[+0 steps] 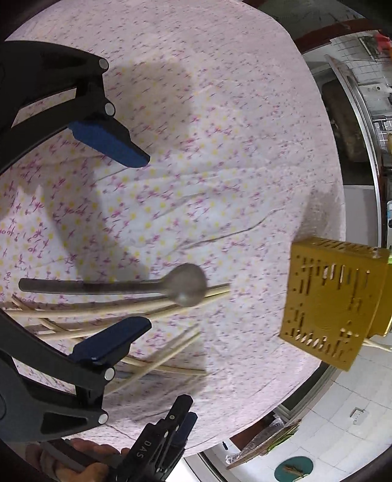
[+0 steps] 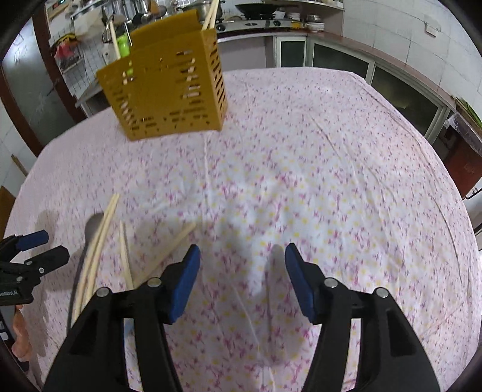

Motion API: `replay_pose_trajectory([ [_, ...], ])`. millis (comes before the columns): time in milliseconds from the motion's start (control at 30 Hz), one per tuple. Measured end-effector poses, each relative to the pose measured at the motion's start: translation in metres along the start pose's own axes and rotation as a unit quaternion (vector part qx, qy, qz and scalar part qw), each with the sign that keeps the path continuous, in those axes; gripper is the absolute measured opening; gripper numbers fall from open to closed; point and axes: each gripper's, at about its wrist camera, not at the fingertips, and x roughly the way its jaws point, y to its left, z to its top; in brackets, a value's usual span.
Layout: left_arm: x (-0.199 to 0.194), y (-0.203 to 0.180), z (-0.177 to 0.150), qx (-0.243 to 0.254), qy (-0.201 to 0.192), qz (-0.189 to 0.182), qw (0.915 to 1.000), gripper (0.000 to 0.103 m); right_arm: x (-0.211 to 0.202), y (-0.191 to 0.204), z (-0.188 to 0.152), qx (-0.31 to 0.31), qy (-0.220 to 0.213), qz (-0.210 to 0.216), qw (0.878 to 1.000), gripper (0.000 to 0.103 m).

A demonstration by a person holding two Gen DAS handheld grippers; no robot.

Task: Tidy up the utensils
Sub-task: 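Grasp the metal spoon by its handle with the left tool, then lift the spoon with the left tool while the right tool grasps a wooden chopstick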

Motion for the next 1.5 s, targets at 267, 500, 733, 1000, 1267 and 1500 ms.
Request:
replay_pose_trajectory([
  [267,0.013,-0.018,0.002,0.014,0.017,0.008,0.9997,0.068,0.002,-0.001,-0.001,0.011,0.003,-0.011,1.0,0.058],
  [500,0.02,-0.03,0.019,0.023,0.023,0.016,0.9993,0.044,0.003,0.004,0.006,0.006,0.007,-0.016,1.0,0.058],
  [733,0.032,-0.036,0.032,0.041,0.042,0.029,0.9978,0.027,-0.001,0.017,0.009,-0.002,0.014,-0.007,1.0,0.058],
  [1000,0.031,-0.035,0.037,0.062,0.035,0.033,0.9969,0.011,0.005,0.043,0.013,0.004,0.046,-0.004,0.999,0.047],
  [1267,0.025,-0.021,0.033,0.067,0.035,0.031,0.9966,0.007,0.029,0.063,0.024,0.034,0.095,-0.006,0.995,0.018],
  [1500,0.027,-0.017,0.035,0.07,0.047,0.034,0.9959,0.008,0.037,0.068,0.033,0.039,0.11,-0.023,0.993,0.016],
])
